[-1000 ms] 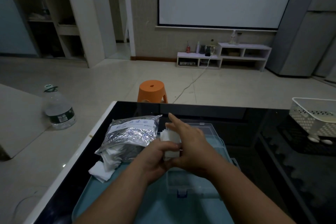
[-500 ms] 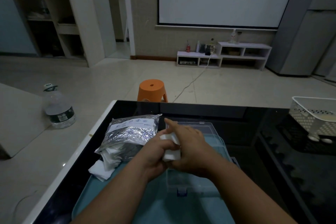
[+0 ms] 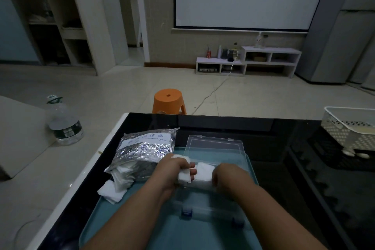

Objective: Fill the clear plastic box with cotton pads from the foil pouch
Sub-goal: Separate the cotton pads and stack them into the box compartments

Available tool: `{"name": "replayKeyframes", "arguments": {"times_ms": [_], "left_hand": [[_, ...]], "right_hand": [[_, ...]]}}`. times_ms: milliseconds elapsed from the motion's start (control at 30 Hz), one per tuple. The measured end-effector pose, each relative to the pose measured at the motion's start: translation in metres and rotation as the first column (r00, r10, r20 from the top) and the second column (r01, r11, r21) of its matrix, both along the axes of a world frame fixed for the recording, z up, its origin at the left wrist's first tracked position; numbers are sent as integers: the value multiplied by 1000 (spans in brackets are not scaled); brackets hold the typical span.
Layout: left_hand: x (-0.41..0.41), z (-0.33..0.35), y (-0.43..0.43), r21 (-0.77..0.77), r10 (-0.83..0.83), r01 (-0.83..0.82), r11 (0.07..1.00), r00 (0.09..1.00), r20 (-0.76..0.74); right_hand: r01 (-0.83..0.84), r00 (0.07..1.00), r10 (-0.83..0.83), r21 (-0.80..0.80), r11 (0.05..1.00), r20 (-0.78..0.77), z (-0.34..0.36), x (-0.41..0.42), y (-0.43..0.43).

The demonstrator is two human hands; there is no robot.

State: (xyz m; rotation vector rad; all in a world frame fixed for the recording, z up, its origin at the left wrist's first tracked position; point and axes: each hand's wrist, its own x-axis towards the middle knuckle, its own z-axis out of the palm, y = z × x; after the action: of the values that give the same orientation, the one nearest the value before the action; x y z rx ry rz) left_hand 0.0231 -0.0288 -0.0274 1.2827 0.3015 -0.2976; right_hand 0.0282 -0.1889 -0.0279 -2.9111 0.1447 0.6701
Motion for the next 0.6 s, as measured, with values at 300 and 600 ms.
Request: {"name": "replayKeyframes", "arguments": {"times_ms": [300, 600], "left_hand": [[2, 1, 0, 136, -5, -11, 991, 993, 117], [5, -4, 0, 180, 56, -81, 980, 989, 137]], "right_hand": [[-87, 996, 85, 76, 993, 35, 4, -6, 1], [-129, 991, 125, 93, 987, 47, 10, -6, -2]]}}
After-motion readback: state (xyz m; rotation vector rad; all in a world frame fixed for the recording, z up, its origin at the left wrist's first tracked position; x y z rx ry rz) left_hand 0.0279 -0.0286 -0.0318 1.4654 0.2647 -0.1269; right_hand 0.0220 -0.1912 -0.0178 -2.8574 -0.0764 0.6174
